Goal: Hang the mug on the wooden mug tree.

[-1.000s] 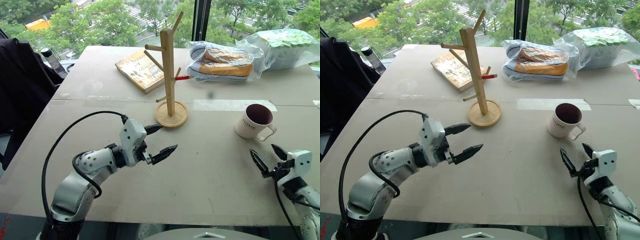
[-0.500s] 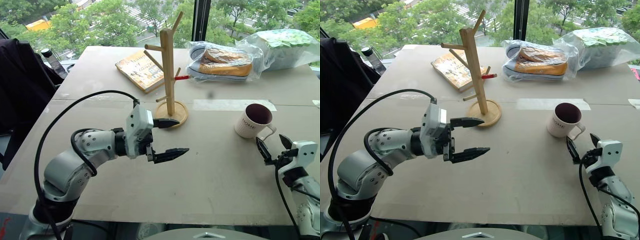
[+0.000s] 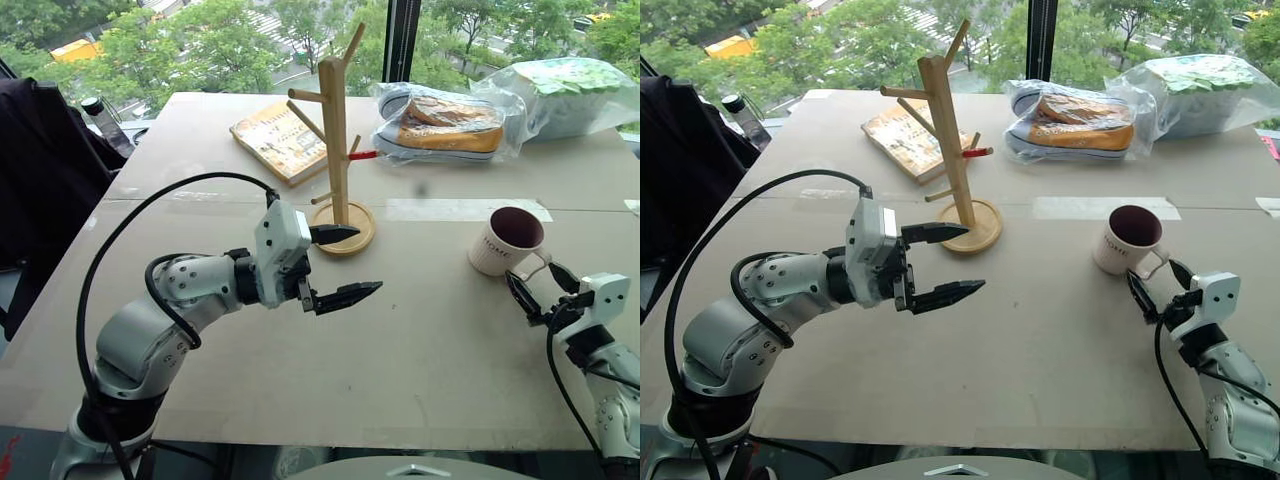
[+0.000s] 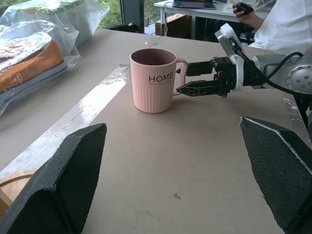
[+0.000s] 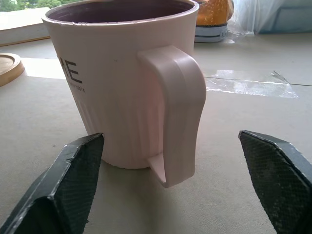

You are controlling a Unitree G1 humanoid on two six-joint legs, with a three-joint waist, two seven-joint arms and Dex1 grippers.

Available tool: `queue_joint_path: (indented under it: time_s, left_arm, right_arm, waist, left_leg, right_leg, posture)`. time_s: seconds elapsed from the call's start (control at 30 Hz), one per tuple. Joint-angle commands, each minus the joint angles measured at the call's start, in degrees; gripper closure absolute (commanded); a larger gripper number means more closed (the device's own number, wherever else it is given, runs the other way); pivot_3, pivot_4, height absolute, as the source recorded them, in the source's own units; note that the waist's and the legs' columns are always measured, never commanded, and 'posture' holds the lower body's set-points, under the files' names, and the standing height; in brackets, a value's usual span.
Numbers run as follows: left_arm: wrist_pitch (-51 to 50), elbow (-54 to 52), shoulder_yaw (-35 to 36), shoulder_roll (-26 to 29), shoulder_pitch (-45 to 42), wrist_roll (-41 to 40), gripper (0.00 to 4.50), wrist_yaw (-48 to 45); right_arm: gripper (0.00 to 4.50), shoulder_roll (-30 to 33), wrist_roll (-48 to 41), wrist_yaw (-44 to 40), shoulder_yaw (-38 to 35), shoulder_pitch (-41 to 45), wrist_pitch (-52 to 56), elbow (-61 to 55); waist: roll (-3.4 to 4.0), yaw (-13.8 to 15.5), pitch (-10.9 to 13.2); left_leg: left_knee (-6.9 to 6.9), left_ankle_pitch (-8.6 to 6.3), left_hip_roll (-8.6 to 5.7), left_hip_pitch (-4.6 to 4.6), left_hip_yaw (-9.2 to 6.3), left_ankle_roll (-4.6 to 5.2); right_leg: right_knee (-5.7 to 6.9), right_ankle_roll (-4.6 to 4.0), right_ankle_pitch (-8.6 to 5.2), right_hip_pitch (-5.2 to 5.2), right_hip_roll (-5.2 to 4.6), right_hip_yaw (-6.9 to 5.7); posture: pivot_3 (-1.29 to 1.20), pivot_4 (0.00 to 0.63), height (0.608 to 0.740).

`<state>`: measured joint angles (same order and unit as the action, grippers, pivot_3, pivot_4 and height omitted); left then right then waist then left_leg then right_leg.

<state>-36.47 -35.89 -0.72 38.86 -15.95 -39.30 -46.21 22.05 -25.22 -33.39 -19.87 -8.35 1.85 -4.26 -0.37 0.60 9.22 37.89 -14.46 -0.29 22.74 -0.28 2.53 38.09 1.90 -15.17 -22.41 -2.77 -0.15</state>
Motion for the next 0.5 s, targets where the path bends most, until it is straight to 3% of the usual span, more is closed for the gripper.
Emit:
queue_joint_path:
  time_s: [0.03,0.23,0.5]
  left_arm:
    - [1.83,-0.95,0.09,-0.32,-0.46,1.04,0.0,0.32]
    - [2.86,-0.81,0.22,-0.79,0.08,2.03,0.0,0.4]
    - [4.13,-0.46,0.37,-1.36,0.92,2.79,0.0,0.36]
  right_arm:
    - [1.58,0.55,-0.44,-1.07,0.08,0.92,-0.56,0.02]
    - [4.38,1.04,-0.23,-2.08,0.3,1.43,-0.85,1.31]
    - [4.47,1.49,0.53,-2.81,0.34,1.98,-1.87,2.58]
  waist:
    - [0.0,0.06,0.0]
    - [0.0,0.07,0.0]
    - [0.0,0.08,0.0]
  left_leg:
    - [0.0,0.0,0.0,0.0,0.0,0.0]
    - [0.0,0.0,0.0,0.01,0.0,0.0]
    - [0.0,0.0,0.0,0.01,0.0,0.0]
  right_leg:
    - [0.0,0.0,0.0,0.0,0.0,0.0]
    - [-0.01,0.0,0.0,0.0,-0.01,0.0]
    - [-0.01,0.0,0.0,0.0,-0.01,0.0]
  posture:
    - [0.0,0.15,0.74]
    - [0.0,0.15,0.74]
    - [0.0,0.15,0.74]
